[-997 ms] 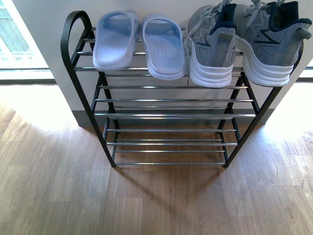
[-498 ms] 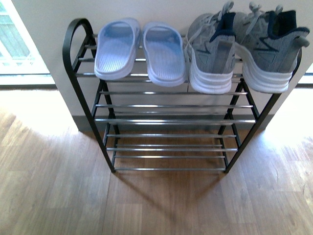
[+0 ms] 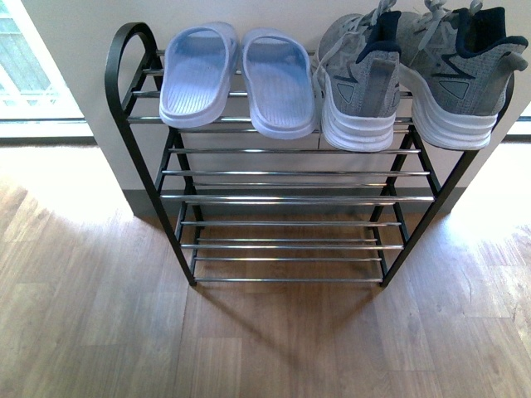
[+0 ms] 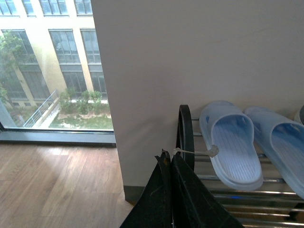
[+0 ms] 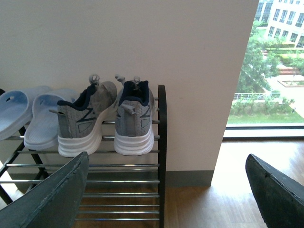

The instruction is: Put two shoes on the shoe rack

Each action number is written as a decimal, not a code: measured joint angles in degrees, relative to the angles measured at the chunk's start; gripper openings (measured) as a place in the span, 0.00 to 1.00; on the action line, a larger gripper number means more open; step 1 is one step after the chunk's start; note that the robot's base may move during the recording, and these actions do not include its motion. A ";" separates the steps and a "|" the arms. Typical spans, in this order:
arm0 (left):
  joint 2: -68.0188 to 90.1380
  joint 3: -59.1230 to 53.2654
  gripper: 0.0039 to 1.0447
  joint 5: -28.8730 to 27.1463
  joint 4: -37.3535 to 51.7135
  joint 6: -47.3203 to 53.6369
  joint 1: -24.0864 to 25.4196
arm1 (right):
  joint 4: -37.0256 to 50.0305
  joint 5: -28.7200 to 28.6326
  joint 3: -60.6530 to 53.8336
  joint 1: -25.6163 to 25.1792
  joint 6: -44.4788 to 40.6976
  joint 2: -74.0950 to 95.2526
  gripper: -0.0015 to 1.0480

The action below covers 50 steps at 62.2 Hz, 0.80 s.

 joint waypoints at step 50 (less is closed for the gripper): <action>-28.20 -15.15 0.01 6.08 -12.68 0.02 6.21 | 0.00 0.00 0.02 0.00 0.00 0.00 0.91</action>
